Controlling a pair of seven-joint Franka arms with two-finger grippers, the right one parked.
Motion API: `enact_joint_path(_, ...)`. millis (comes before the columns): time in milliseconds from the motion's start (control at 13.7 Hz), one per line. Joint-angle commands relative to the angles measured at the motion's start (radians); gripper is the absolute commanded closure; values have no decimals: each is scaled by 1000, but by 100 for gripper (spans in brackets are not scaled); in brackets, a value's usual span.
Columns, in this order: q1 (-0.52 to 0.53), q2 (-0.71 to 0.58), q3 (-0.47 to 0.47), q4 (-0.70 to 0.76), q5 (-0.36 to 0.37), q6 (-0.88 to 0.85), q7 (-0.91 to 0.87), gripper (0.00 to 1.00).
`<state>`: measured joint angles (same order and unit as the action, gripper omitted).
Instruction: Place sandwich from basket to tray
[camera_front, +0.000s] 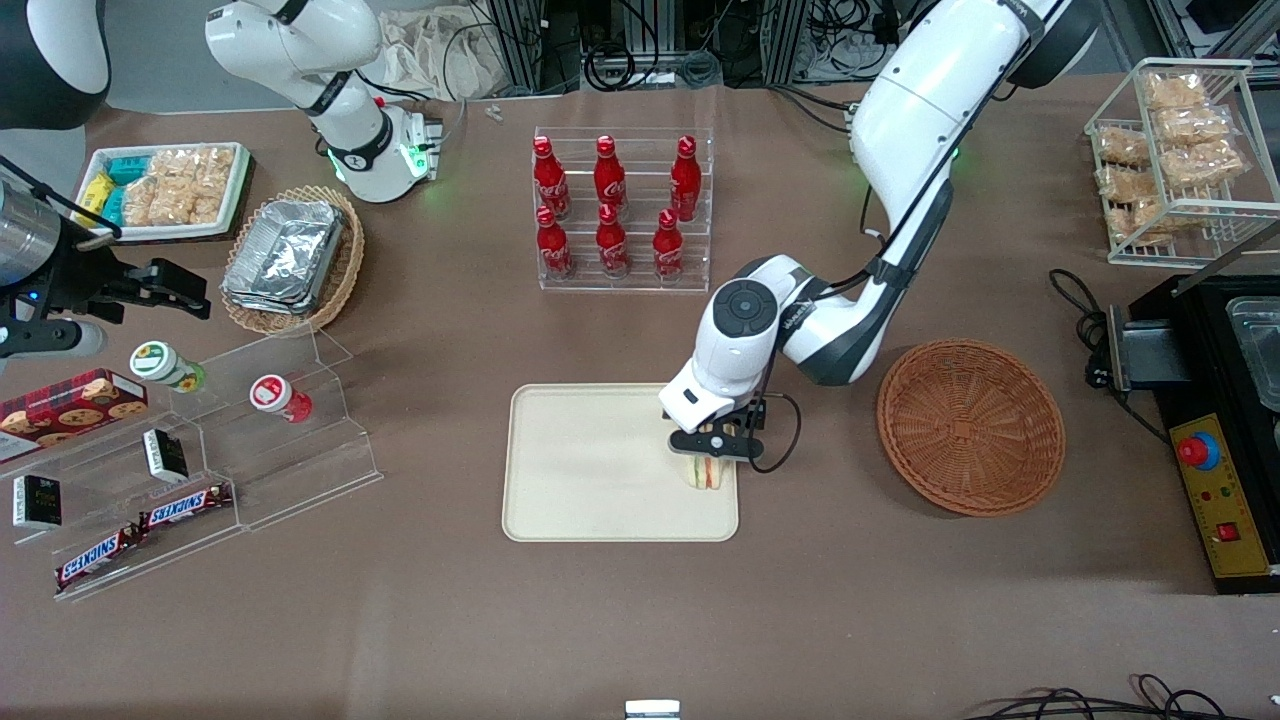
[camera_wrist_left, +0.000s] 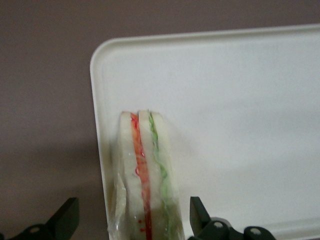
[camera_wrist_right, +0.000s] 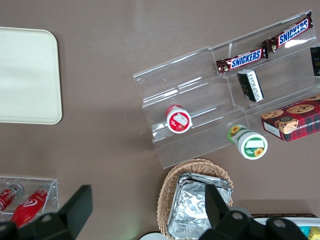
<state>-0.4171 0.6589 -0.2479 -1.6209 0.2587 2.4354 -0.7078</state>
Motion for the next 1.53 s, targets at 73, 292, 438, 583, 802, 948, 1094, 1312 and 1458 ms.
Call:
enact_joint_path(73, 73, -122, -1, 7, -41, -119, -27, 1)
enact_joint_path(292, 144, -180, -2, 54, -100, -281, 33, 1)
enact_joint_path(438, 200, -202, -2, 129, -182, -428, 149, 1)
enact_joint_path(583, 276, -226, -1, 214, -255, -609, 276, 1)
enact_joint_path(802, 401, -329, -1, 239, -308, -818, 407, 1)
enact_joint_path(948, 455, -418, 7, 223, -294, -950, 479, 0)
enact_joint_path(1094, 462, -505, 77, 178, -291, -972, 501, 1)
enact_joint_path(1312, 462, -620, 104, 86, -289, -951, 504, 0)
enact_joint_path(1458, 455, -611, 104, 102, -289, -952, 492, 0)
